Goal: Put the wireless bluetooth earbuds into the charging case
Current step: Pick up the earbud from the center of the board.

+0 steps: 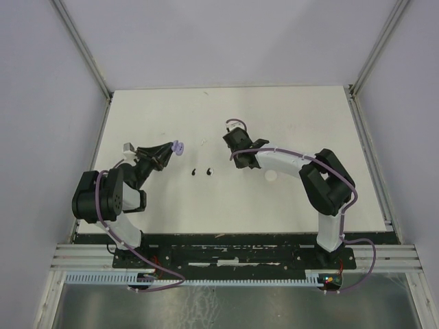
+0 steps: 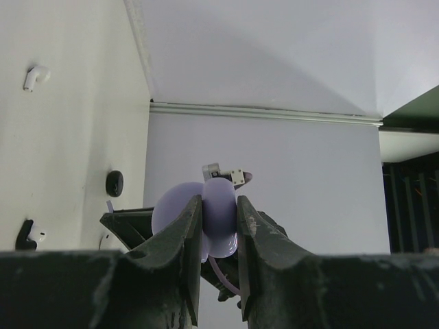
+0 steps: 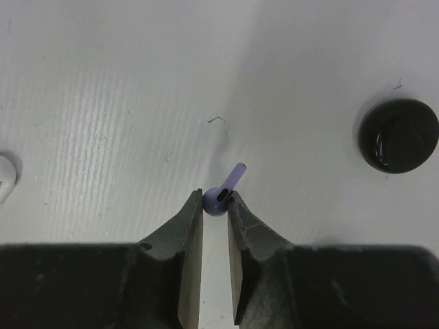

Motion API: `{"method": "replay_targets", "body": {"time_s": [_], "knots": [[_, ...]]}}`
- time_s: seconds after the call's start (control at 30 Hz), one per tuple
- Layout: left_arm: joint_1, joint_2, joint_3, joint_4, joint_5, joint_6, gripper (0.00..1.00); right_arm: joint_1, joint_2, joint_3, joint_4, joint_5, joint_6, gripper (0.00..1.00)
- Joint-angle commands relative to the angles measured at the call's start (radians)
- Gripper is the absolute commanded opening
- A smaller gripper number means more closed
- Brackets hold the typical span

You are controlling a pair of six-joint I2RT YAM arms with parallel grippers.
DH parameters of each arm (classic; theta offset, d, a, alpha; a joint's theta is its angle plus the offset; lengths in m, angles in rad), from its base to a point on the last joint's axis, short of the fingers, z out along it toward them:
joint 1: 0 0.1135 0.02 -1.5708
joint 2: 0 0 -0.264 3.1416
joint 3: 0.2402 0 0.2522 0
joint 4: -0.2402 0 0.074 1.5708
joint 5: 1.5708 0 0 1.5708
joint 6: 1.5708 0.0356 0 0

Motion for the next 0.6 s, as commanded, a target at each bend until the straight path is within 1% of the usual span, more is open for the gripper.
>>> {"method": "replay_targets", "body": {"time_s": [0.0,0.13,0.23,0.33,0.43,0.57], "knots": [[-0.03,-0.032,0.031,0.094,0.014,0.0,0.03,-0.023,0.015,-0.002,0.018,-0.03,0.028,0.24],[-0.047,-0.031,0.036,0.084,0.004,0.018,0.03,-0.039,0.036,-0.002,0.025,-0.05,0.042,0.26],[-0.055,-0.029,0.038,0.077,-0.001,0.029,0.03,-0.047,0.046,-0.004,0.033,-0.068,0.049,0.31],[-0.061,-0.028,0.041,0.076,-0.004,0.029,0.03,-0.054,0.052,-0.007,0.04,-0.08,0.054,0.33],[-0.068,-0.026,0.044,0.072,-0.008,0.032,0.03,-0.061,0.055,-0.008,0.044,-0.088,0.058,0.39],[-0.075,-0.025,0.046,0.07,-0.013,0.032,0.03,-0.063,0.045,-0.015,0.047,-0.09,0.062,0.55]]}}
